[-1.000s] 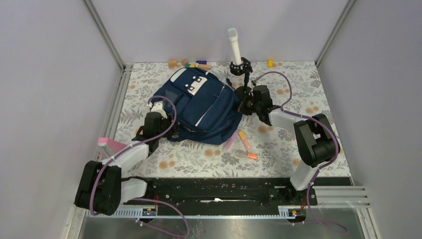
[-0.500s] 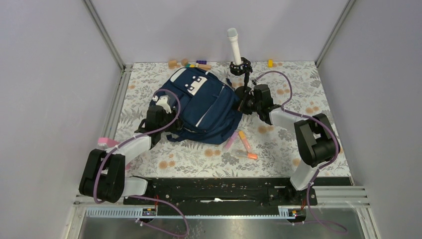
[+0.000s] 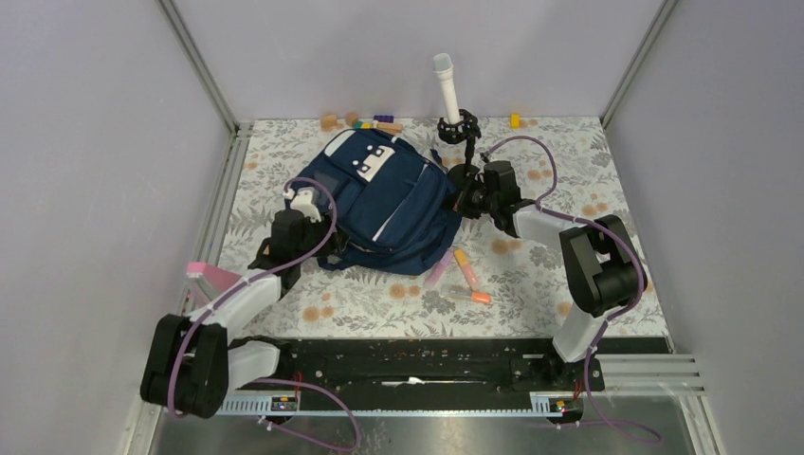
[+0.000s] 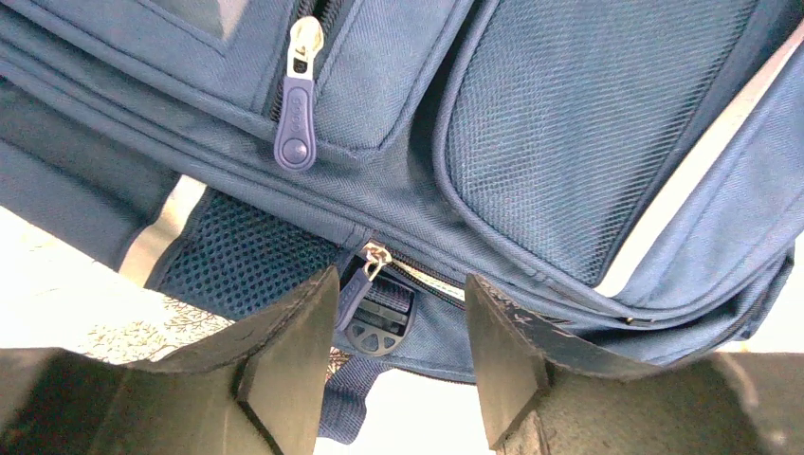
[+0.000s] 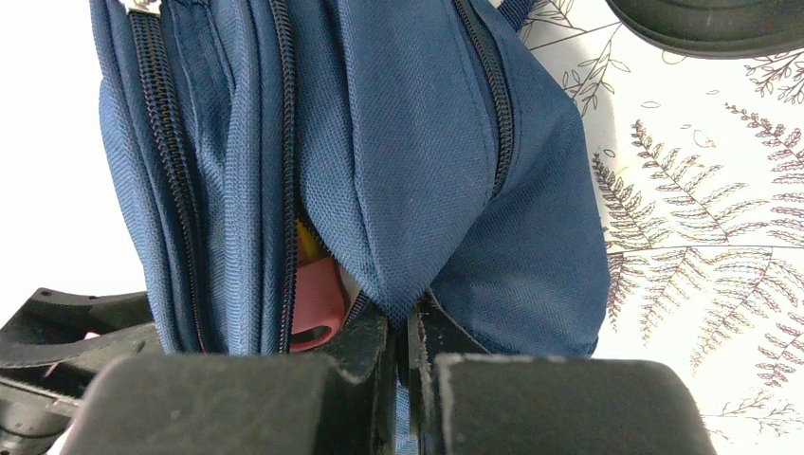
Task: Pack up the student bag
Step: Zip the student bag at the center of the board.
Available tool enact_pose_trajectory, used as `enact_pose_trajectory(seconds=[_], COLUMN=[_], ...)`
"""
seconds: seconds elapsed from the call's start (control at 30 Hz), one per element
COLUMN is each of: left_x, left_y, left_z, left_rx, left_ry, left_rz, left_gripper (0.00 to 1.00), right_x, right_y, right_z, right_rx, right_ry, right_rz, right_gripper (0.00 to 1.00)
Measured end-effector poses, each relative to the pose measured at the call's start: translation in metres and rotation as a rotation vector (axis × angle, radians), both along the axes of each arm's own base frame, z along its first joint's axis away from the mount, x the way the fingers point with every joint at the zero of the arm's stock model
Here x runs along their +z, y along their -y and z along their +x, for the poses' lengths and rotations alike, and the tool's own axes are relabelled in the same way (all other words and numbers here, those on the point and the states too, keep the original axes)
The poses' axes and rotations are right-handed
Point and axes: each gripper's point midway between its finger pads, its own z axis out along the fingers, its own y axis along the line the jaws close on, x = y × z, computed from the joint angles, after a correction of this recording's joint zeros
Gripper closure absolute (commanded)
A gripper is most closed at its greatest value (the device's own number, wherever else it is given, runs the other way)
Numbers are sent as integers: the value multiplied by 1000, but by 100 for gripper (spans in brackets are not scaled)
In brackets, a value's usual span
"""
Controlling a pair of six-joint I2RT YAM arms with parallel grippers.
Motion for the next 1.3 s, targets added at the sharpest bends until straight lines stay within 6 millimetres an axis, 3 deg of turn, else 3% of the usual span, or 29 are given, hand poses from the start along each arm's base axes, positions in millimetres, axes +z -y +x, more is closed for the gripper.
enact_pose_trajectory(seconds=[0.17,0.5,0.77,0.97,1.13,1.2,1.3], left_x=[14,-25,-22,-18,-22,-22,-22], left_y=[-7,-11,-10,-6,-6,-6,-5], left_z=[-1,-15,-6,8,6,6,5], left_rx=[30,39,39,30,28,27,25], left_ry=[48,-130,-129,-136,-160,-163,-166], left_rz=[-2,36,36,41,47,46,34], left_gripper=[52,54,60,70,70,76,97], right_x=[0,1,1,1,2,2,2], right_y=[0,-1,-1,-1,-2,-2,-2], right_z=[0,0,0,0,0,0,0], right_rx=[2,1,2,2,1,0,-1], right_ry=[-2,-6,-8,-10,-10,-12,-13], right_rz=[6,13,19,21,23,24,26], right_gripper=[100,100,100,100,100,100,100])
